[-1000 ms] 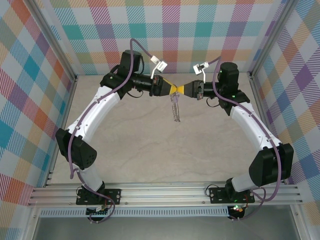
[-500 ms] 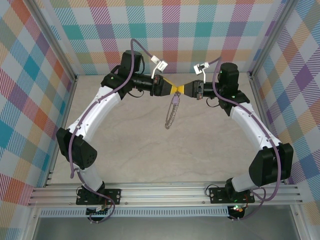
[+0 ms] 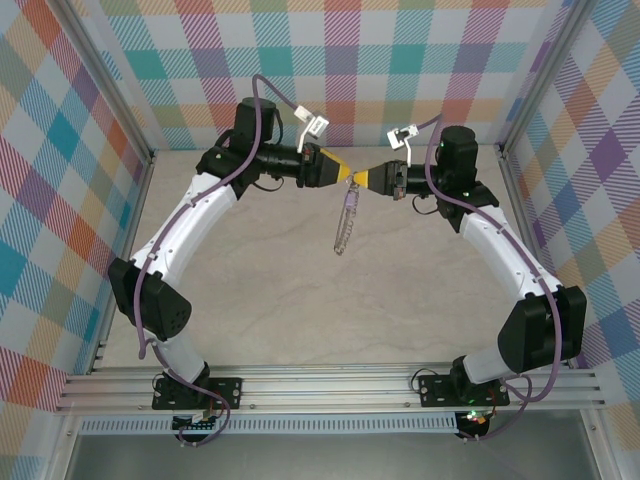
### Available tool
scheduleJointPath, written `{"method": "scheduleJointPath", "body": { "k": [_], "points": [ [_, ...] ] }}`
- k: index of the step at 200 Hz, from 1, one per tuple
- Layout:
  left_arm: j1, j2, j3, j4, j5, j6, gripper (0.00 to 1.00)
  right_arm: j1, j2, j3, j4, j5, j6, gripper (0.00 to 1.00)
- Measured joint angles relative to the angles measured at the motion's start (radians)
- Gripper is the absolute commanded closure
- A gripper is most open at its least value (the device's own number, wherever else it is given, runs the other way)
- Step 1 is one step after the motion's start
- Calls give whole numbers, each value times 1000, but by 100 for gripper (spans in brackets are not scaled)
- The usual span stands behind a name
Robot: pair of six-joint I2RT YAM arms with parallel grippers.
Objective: Put the keys on the keyring
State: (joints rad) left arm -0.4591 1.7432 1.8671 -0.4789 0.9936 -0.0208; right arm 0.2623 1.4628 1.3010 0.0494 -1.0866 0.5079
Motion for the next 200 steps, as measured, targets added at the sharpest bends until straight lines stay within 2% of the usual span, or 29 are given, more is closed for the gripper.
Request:
{"method": "scheduleJointPath", "body": {
  "k": [85,200],
  "points": [
    [-10,6,0,6,53,-12,62,0,0,0,21,-7,15,100],
    [-17,16,0,-1,65,-8,64,0,0,0,40,-6,34,100]
  ]
}}
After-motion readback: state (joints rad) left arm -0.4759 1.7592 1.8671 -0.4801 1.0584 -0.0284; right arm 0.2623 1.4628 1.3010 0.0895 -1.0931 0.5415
